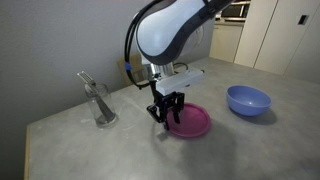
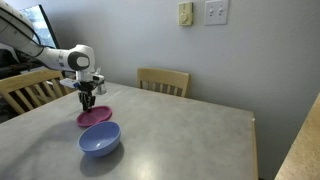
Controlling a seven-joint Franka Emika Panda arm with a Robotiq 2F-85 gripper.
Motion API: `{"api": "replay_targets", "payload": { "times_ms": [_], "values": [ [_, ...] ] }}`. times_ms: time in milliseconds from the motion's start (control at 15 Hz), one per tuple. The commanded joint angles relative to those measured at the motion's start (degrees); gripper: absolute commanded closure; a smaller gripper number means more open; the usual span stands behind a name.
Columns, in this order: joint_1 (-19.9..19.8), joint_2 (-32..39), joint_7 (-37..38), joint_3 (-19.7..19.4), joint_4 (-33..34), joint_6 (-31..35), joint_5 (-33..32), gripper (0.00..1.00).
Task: Put the plate on top of the bowl
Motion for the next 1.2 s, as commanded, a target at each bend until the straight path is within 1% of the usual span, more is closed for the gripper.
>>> {"api": "replay_targets", "payload": {
  "times_ms": [0,67,400,467,533,600,667,733,800,933,1000,1133],
  "values": [
    [-0.2,2.2,-1.3,-0.1,3.1,-1.7,-0.5,0.56],
    [-0.2,2.3,-1.3,-0.1,3.2,-1.8,-0.5,0.58],
    [-0.4,3.9,-1.6,-0.1,5.0,-2.1,-0.4,0.58],
    [-0.4,4.2,-1.7,-0.1,5.4,-2.2,-0.4,0.62],
    [-0.3,4.4,-1.8,-0.1,6.0,-2.7,-0.5,0.80],
    [-0.3,4.6,-1.8,-0.1,6.5,-2.9,-0.5,0.87],
    [-0.3,4.7,-1.9,-0.2,6.7,-3.1,-0.6,0.88],
    [-0.3,4.8,-2.0,-0.2,6.9,-3.4,-0.6,0.95],
    [-0.3,4.7,-2.0,-0.2,7.1,-3.9,-0.6,1.00],
    [-0.4,4.7,-2.1,-0.2,7.2,-3.9,-0.6,1.00],
    [-0.4,4.6,-2.0,-0.2,7.0,-3.7,-0.5,0.97],
    [-0.4,4.4,-2.1,-0.2,6.8,-3.6,-0.6,0.97]
  ]
}}
